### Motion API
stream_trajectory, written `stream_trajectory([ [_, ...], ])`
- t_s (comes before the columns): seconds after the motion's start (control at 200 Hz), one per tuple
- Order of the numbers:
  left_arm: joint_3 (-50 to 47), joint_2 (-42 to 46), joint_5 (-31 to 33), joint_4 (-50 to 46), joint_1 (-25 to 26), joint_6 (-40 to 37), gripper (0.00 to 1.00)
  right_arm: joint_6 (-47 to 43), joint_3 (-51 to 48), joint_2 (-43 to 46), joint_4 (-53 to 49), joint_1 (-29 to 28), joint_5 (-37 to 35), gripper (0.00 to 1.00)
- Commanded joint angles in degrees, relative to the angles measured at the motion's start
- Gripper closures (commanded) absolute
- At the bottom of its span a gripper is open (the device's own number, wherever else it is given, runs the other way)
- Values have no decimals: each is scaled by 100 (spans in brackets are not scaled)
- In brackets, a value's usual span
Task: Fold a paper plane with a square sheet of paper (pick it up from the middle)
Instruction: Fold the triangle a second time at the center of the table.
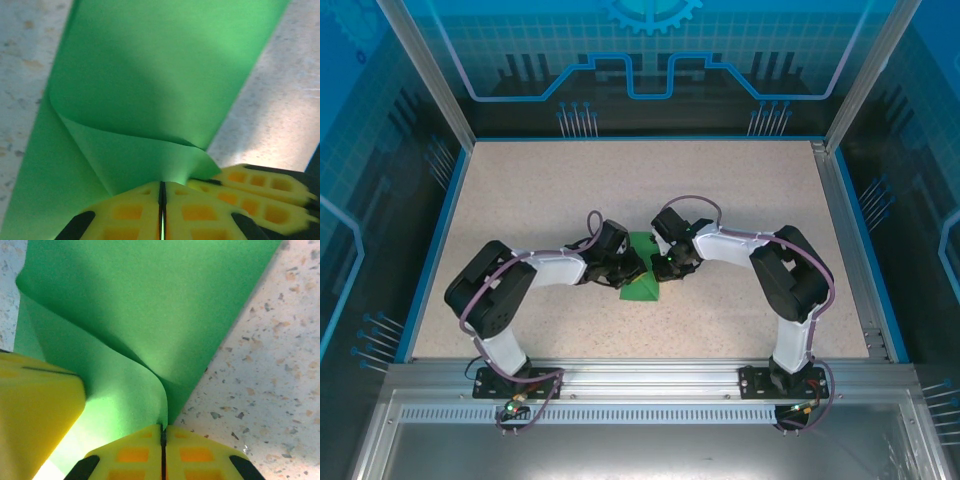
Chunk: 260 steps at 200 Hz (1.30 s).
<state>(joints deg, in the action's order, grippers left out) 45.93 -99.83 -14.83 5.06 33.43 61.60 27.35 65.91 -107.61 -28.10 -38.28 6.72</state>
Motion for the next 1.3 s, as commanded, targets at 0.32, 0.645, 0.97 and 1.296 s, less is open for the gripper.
stream_trajectory([
  [0.32, -271, -299, 54, -12, -12, 57, 89, 170, -17, 555, -242, 215, -189, 74],
  [0.645, -270, -201, 41, -5, -3, 13, 89, 701, -670, 1202, 691, 362, 1259, 78],
  [0.97, -260, -195, 36, -36, 6, 1, 89, 1341, -931, 720, 1473, -7, 2014, 93],
  [1.296, -233, -177, 24, -84, 23, -17, 89, 1378, -860, 294, 1403, -83, 1924, 94],
])
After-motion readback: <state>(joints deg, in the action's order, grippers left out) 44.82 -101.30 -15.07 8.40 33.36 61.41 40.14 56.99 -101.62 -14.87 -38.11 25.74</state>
